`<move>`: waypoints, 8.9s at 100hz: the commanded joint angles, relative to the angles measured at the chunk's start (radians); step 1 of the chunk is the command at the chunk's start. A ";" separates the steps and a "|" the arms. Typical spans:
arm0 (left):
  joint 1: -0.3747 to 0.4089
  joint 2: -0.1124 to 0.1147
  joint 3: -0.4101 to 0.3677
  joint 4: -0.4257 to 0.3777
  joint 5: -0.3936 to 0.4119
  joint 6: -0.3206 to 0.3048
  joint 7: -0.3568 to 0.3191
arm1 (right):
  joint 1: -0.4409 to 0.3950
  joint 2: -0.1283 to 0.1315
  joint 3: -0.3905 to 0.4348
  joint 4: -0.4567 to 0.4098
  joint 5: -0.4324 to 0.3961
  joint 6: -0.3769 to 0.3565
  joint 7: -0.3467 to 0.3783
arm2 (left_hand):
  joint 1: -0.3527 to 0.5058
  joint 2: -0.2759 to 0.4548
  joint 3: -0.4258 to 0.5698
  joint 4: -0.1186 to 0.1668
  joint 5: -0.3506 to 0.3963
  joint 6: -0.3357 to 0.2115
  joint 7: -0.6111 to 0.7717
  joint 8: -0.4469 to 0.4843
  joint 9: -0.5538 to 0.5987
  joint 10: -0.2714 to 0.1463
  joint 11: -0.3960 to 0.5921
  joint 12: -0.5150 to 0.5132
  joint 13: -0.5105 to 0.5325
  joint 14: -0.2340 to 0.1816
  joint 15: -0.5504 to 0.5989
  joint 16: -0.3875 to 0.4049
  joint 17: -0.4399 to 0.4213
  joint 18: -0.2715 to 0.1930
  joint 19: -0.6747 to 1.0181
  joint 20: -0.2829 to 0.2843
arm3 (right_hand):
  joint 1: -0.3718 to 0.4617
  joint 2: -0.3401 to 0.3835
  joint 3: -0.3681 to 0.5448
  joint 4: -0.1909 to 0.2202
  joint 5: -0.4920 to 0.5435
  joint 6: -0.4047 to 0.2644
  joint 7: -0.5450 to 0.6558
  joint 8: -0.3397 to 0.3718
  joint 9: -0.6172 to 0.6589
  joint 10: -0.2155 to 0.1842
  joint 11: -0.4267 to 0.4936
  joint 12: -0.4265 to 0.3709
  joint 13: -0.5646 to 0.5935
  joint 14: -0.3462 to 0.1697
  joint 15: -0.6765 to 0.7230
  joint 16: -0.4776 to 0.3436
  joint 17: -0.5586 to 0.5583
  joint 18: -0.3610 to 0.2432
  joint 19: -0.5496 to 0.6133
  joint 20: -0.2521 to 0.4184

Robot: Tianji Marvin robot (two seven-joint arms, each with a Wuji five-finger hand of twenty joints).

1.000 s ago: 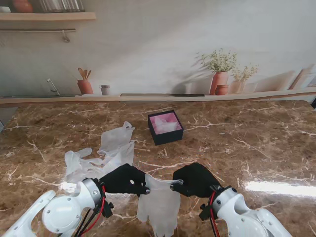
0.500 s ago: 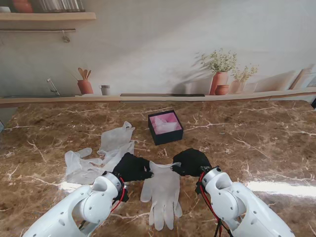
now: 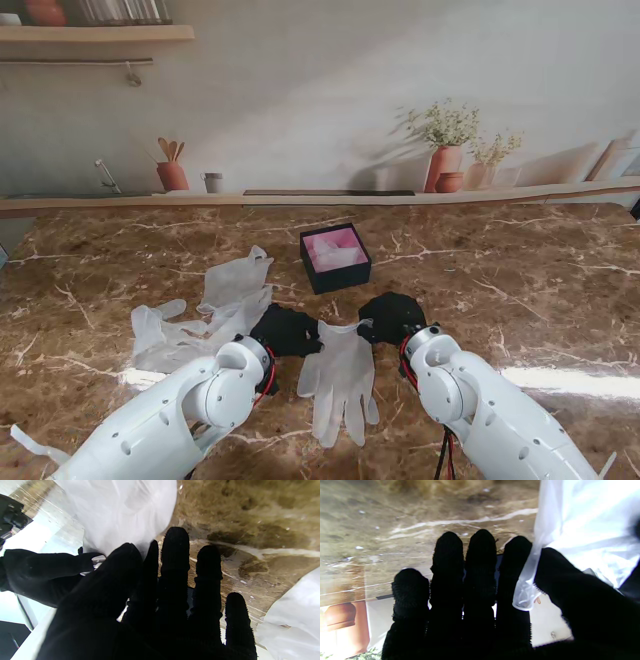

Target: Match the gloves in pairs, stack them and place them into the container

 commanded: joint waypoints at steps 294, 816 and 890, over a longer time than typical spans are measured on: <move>0.208 0.150 -0.477 -0.011 0.543 -0.600 -0.111 | -0.256 -0.016 0.228 -0.265 -0.083 0.143 -0.074 | 0.022 0.111 -0.061 -0.005 -0.185 -0.259 0.115 0.118 -0.771 -0.098 -0.177 -0.114 -0.578 -0.153 -0.387 -0.264 -0.058 -0.157 -0.597 0.049 | -0.183 0.168 -0.394 0.136 -0.607 0.175 -0.703 -0.390 -0.620 0.008 -0.428 -0.533 -0.444 -0.022 -0.671 -0.407 -0.322 -0.020 -0.664 -0.291; -0.149 -0.035 0.076 0.154 0.054 -0.162 0.081 | -0.086 -0.010 0.105 -0.140 0.179 0.135 0.185 | -0.059 0.013 0.091 -0.012 -0.182 -0.057 -0.151 -0.063 -0.240 -0.048 -0.196 0.010 -0.159 -0.046 -0.176 -0.098 -0.046 -0.037 -0.047 -0.004 | 0.034 0.000 -0.032 -0.003 -0.050 0.002 0.000 -0.162 -0.034 -0.007 -0.042 -0.100 -0.100 -0.017 -0.079 -0.032 -0.137 0.024 -0.201 0.022; 0.058 0.019 -0.143 -0.085 0.120 -0.176 0.045 | -0.079 -0.003 0.056 -0.193 -0.031 0.328 0.138 | -0.233 0.075 0.124 0.054 -0.397 0.058 -0.564 -0.147 -0.844 -0.028 -0.258 -0.241 -0.482 -0.110 -0.442 -0.387 -0.025 -0.114 -0.318 -0.177 | 0.028 -0.015 -0.550 0.114 -0.643 0.265 -0.708 -0.331 -0.662 0.049 -0.339 -0.454 -0.326 0.062 -0.579 -0.327 -0.185 0.062 -0.471 -0.158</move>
